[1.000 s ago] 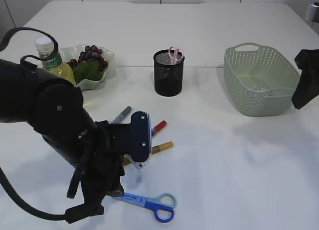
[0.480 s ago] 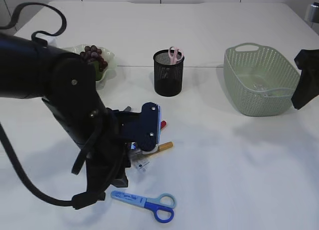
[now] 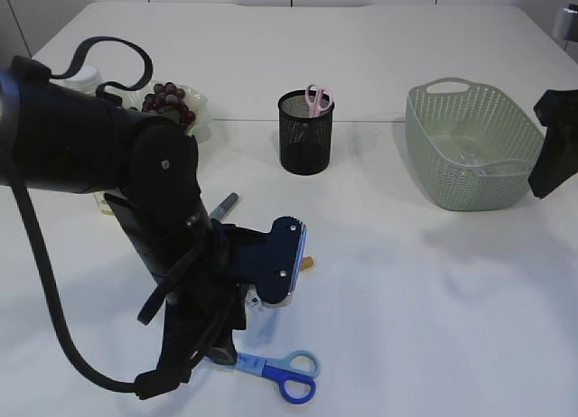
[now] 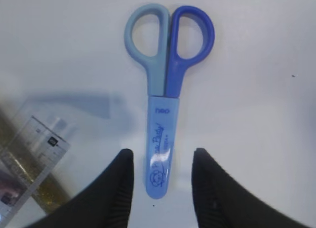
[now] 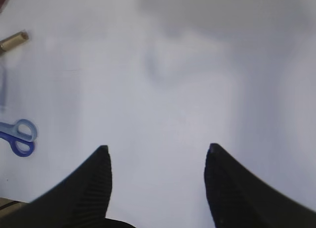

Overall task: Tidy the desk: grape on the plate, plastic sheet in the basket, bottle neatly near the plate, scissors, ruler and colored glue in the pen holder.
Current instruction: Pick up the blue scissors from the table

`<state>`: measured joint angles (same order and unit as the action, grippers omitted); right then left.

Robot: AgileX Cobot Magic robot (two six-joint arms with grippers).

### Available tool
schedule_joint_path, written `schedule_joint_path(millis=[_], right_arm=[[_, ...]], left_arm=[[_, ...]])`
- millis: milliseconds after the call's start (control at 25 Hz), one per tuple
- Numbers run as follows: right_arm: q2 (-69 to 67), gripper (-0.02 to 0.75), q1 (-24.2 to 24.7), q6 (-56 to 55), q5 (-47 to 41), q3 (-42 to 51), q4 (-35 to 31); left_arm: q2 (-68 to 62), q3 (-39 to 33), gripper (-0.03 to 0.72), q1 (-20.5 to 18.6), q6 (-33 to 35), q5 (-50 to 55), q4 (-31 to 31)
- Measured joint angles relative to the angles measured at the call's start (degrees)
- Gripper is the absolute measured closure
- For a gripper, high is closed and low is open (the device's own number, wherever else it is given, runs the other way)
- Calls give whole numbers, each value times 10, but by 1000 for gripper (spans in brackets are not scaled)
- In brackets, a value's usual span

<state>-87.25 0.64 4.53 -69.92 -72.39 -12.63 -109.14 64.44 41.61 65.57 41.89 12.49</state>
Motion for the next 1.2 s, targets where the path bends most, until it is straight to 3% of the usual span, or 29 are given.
schedule_joint_path(millis=[360, 880, 1200], right_arm=[[0, 267, 0, 3, 0, 0, 0], [0, 267, 0, 4, 0, 0, 0], [0, 267, 0, 4, 0, 0, 0]], left_arm=[[0, 0, 398, 0, 0, 37, 1], [0, 0, 397, 0, 0, -10, 1], [-2, 0, 344, 0, 0, -22, 5]])
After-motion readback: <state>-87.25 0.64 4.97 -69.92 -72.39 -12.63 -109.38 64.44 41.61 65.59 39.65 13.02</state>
